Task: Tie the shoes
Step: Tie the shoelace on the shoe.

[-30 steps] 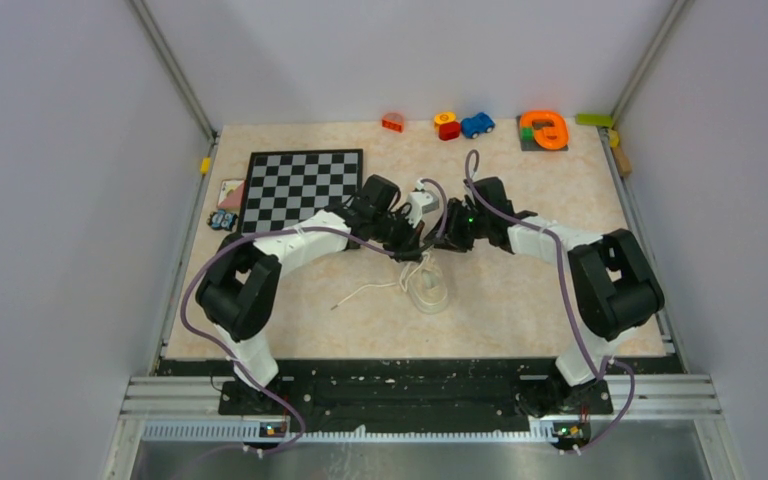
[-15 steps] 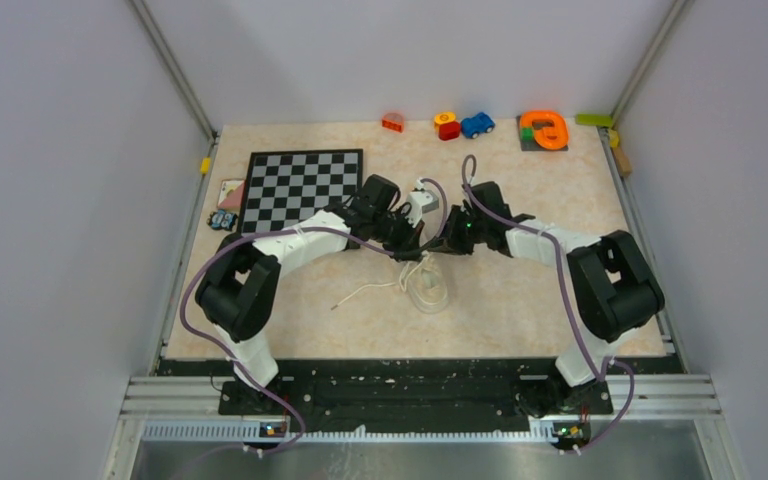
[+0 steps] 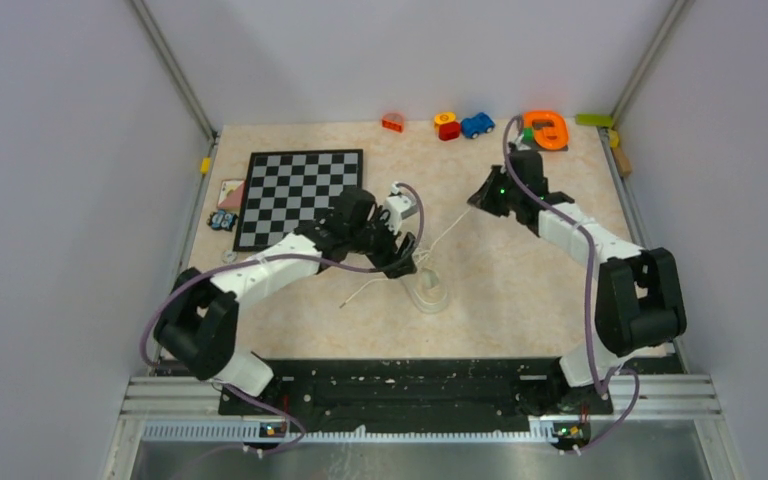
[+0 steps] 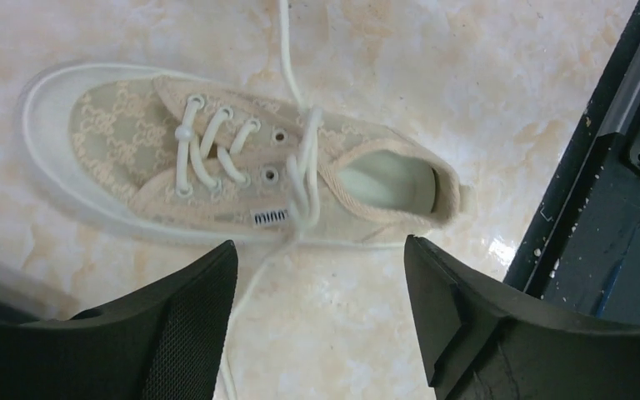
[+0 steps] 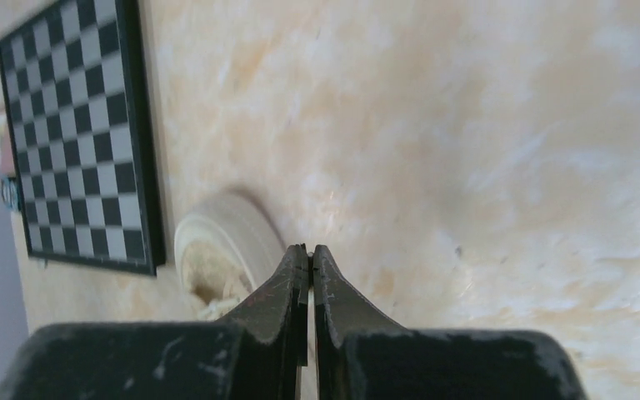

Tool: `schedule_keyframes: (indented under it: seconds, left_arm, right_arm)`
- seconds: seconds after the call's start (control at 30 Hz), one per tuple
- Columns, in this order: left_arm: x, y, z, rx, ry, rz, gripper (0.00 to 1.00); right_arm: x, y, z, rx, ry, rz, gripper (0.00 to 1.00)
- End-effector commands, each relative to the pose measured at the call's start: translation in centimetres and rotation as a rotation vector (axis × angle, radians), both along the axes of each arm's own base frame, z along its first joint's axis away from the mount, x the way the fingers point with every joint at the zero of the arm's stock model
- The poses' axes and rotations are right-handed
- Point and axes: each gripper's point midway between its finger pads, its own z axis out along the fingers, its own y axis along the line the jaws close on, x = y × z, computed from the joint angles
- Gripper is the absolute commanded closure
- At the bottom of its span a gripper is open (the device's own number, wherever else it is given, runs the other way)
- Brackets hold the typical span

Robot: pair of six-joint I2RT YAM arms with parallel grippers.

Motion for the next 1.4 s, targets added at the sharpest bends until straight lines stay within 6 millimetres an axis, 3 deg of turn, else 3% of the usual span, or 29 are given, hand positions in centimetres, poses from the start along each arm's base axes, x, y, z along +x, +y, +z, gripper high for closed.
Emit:
schedule_keyframes:
  seconds: [0.0,0.17,0.3,0.7,0.77,0.83,0.97,1.0,1.1,1.27,1.37]
  left_arm:
    - [-0.2,1.7,3.0,-0.068,-0.123,0.088,0.23]
    - [-0.7,3.8,-0.6,0.015,-0.084,0.169,0.28]
    - [0.0,3.3,-2.3,0.052,-0.052,0.159,0.35]
    - [1.9,1.5,-4.9,0.079,-0.063,0.095,0.35]
    - [2.6,1.7,-5.6,0.097,-0.08,0.114,0.42]
    - [3.1,1.8,-6.4,0.127,-0.079,0.128,0.56]
    - [3.2,2.6,-7.7,0.186,-0.05,0.155,0.97]
    - [3.1,2.8,-7.4,0.183,-0.052,0.164,1.0]
    - [2.6,3.9,-5.0,0.147,-0.089,0.227,1.0]
    - [1.4,7.0,0.7,-0.024,-0.117,0.412,1.0]
    - [1.5,9.5,1.6,-0.082,-0.072,0.558,1.0]
  right_arm:
    - [3.2,-4.3,6.4,-0.083,-0.198,-0.111,1.0]
    - [3.4,-4.9,7.4,-0.084,-0.23,-0.111,1.0]
    - [3.0,-3.8,7.4,-0.036,-0.227,-0.064,1.0]
    - [1.9,-2.6,7.5,0.016,-0.226,-0.007,1.0]
    - [1.9,-2.5,7.6,0.02,-0.23,-0.002,1.0]
    - [2.0,-2.5,7.7,0.025,-0.235,-0.004,1.0]
    - [2.3,-2.6,7.8,0.022,-0.242,-0.015,1.0]
    - [2.5,-2.9,7.8,0.014,-0.241,-0.029,1.0]
    - [3.1,-4.9,7.7,-0.01,-0.231,-0.125,1.0]
    - [3.1,-12.9,7.5,-0.115,-0.22,-0.49,1.0]
    - [1.8,-17.5,7.5,-0.172,-0.242,-0.659,1.0]
